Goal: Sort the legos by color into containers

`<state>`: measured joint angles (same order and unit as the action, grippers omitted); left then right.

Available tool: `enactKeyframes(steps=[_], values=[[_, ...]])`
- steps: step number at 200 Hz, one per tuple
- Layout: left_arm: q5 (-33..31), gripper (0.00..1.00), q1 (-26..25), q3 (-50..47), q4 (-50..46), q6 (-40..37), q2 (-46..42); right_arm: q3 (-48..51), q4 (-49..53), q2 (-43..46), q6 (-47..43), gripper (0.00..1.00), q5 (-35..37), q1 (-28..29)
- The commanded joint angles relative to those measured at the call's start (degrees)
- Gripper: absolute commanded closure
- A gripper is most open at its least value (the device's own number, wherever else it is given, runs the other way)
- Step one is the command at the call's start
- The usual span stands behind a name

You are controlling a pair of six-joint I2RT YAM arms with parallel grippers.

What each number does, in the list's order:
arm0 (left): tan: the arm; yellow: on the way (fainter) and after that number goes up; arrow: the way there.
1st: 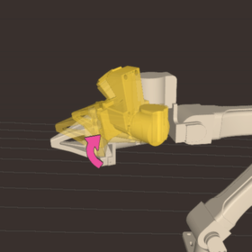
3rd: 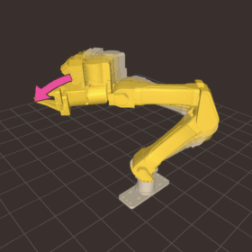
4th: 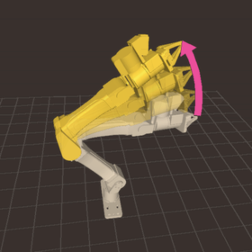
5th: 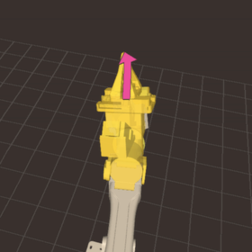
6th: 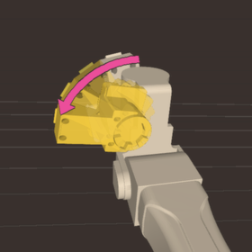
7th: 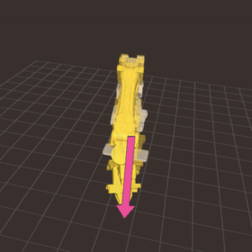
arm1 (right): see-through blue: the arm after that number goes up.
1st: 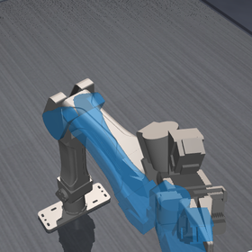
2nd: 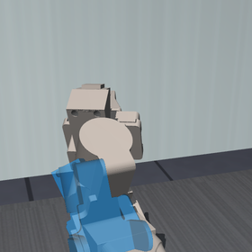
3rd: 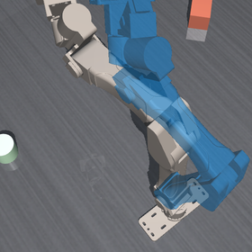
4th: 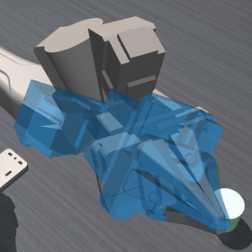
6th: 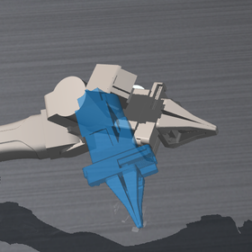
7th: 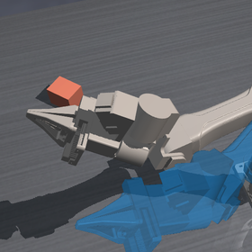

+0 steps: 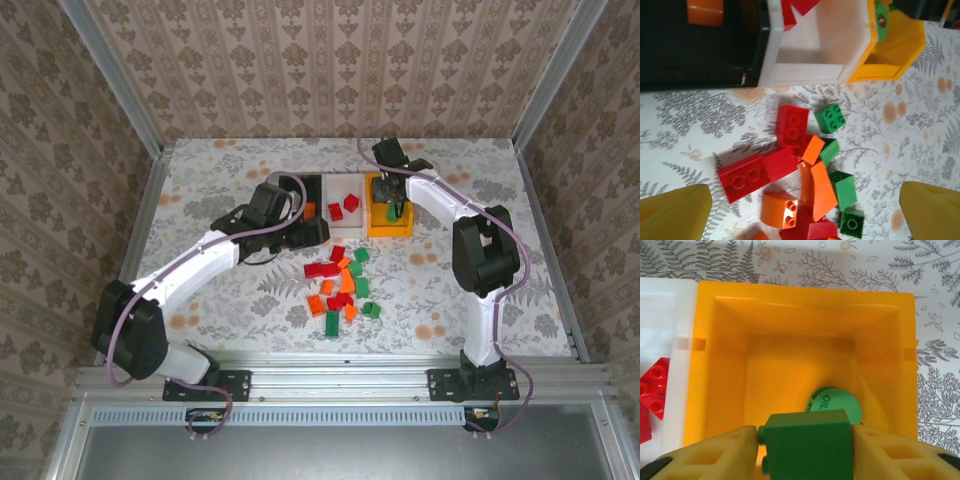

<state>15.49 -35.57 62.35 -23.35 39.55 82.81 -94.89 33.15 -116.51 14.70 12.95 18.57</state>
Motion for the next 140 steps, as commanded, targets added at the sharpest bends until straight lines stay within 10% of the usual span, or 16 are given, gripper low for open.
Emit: enactKeyframes(steps=[1,61,140], values=[[2.34,0.02,0.32,4.72,-3.05,-0.57,2.08,-1.91,2.04,-0.33,-0.4,0.42,-1.21,-0.71],[1.98,0.03,5.88,12.37,-6.65,-6.3,4.91,5.93,0.16,11.57,2.01,0.44,-2.55,1.28],[11.91,0.07,8.36,6.69,0.03,-1.81,7.88,35.11,-2.13,29.41,13.54,0.44,-4.4,18.78]])
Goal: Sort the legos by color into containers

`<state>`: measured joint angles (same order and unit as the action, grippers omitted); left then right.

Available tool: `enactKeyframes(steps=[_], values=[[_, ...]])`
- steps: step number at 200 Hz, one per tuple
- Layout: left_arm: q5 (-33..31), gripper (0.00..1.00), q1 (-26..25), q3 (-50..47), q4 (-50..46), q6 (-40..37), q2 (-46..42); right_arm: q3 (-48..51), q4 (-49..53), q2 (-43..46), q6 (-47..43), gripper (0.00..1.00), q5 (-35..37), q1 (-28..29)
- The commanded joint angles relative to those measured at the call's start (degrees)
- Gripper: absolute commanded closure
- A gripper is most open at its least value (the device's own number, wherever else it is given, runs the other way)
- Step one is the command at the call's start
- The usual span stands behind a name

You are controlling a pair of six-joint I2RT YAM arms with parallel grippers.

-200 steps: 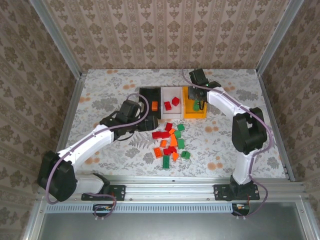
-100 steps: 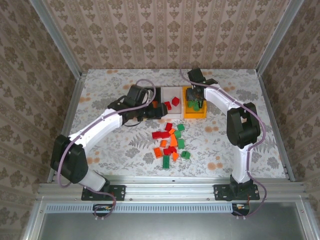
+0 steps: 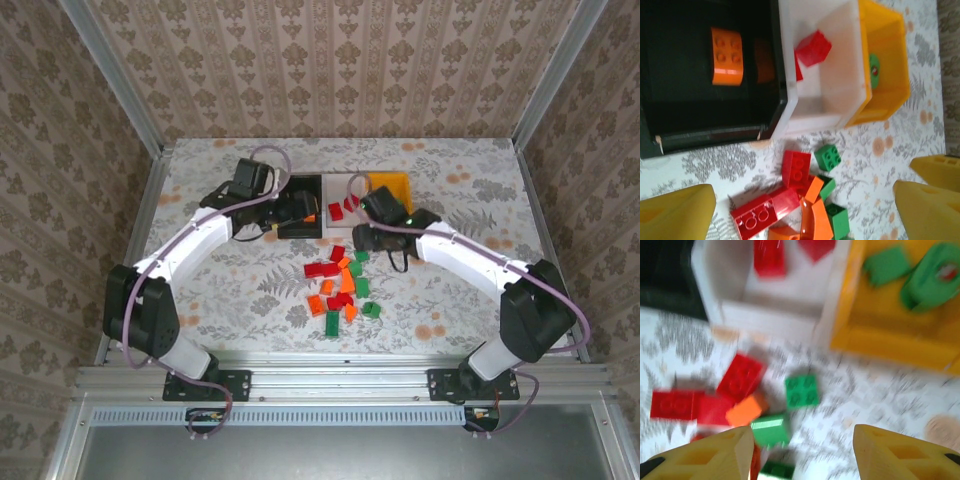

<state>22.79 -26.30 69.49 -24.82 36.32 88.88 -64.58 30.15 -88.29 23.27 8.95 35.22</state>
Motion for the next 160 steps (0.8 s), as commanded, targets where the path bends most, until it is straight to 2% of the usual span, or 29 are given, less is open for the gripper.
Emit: enactKeyframes(steps=[1,52,105,160], values=[[4.75,0.07,-1.01,-0.39,1.51,1.45,1.9,5.07,0.83,1.28,5.09,0.44,-0.41,2.21],[6.36,0.09,-2.17,-0.92,2.8,3.62,2.96,12.39,-2.77,3.13,7.4,0.41,-3.74,6.67],[7.35,0.09,-2.44,-1.29,3.61,4.63,2.55,13.59,-5.58,-0.26,6.98,0.42,-5.72,6.62],[6.04,0.09,-3.12,-1.18,2.71,3.59,2.95,15.66,-7.39,-2.31,7.11,0.44,-4.34,6.43]])
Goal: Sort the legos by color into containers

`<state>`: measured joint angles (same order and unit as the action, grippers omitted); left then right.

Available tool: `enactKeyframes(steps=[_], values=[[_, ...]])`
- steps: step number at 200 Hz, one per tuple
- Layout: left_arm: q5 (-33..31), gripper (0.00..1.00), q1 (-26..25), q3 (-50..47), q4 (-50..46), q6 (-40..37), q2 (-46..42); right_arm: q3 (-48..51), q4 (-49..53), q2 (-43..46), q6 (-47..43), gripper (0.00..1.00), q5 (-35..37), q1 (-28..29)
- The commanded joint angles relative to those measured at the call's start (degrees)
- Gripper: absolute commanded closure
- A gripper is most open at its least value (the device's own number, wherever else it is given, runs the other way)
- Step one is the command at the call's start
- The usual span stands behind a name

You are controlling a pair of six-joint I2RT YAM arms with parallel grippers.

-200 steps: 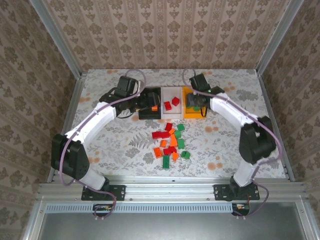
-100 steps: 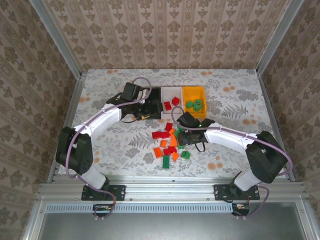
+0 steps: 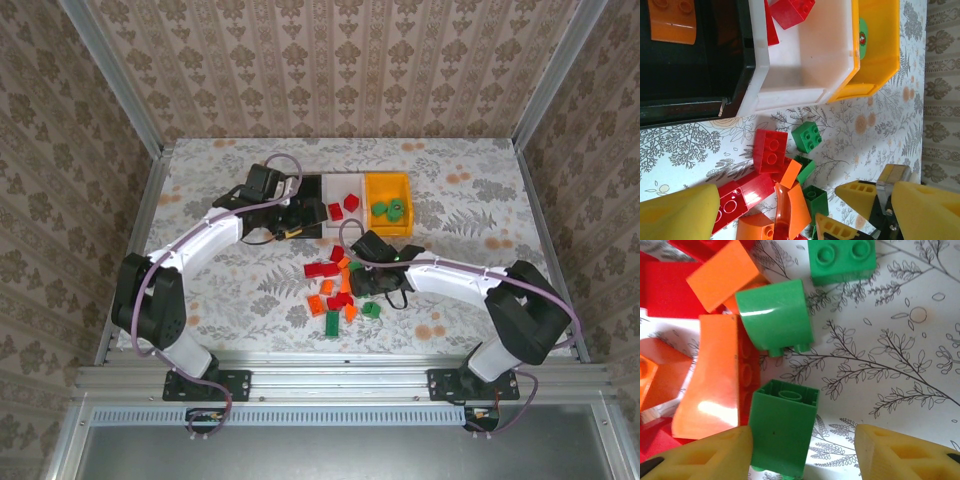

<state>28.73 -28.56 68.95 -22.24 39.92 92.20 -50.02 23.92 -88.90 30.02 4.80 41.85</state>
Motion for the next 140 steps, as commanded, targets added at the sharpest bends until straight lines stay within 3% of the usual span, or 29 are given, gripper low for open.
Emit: enactKeyframes(steps=[1,93,140], values=[[0.05,0.09,-0.92,-0.65,0.11,-0.02,-0.36,1.17,-1.16,-1.75,0.33,0.44,-0.03,-0.19],[-0.87,0.1,-2.64,-0.3,-0.48,-1.01,-0.64,6.64,0.76,7.9,-1.14,0.47,5.27,-4.41],[-0.99,0.1,-3.25,-0.22,-0.65,-1.14,-0.36,7.03,-2.61,8.25,1.19,0.39,0.96,-4.16]])
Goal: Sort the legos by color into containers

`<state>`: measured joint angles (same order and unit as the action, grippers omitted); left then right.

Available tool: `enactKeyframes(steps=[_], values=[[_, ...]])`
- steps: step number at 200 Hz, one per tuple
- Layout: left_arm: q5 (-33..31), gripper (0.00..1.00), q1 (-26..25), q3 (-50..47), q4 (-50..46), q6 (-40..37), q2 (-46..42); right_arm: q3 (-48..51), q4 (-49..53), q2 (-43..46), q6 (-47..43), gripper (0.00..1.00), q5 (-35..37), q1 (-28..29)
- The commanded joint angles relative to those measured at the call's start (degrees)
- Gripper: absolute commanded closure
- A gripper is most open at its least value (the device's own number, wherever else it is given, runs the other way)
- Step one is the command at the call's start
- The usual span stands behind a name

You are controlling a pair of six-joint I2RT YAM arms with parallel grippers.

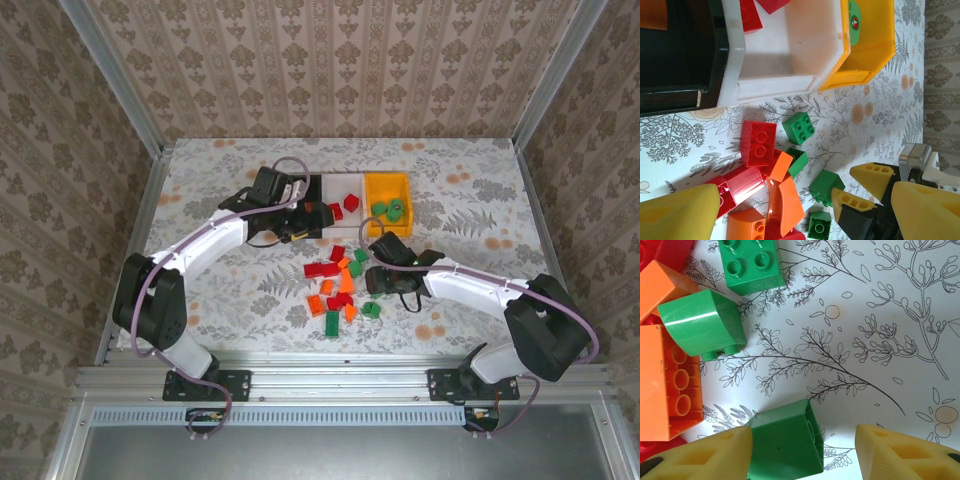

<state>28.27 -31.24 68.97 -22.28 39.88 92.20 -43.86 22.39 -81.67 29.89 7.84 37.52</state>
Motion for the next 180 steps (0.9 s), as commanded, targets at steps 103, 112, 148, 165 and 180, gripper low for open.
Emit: enactKeyframes(steps=[103,112,148,165,180], values=[[-0.5,0.1,-1.19,-0.05,-0.79,-1.38,-0.86,1.34,-1.6,-5.1,-0.63,0.31,1.58,1.19],[-0.5,0.1,-1.19,-0.05,-0.79,-1.38,-0.8,1.15,-1.6,-5.58,-1.16,0.32,2.14,1.23],[-0.67,0.1,-1.19,0.03,-0.83,-1.6,-0.71,-0.13,-2.04,-6.75,-2.9,0.4,3.56,1.24],[-0.76,0.1,-1.19,0.13,-1.01,-1.65,-0.53,-0.61,-2.0,-6.79,-2.76,0.51,3.79,1.24],[-0.93,0.1,-1.19,0.13,-1.08,-1.82,-0.52,-0.27,-2.51,-5.93,-2.15,0.59,4.09,1.18]])
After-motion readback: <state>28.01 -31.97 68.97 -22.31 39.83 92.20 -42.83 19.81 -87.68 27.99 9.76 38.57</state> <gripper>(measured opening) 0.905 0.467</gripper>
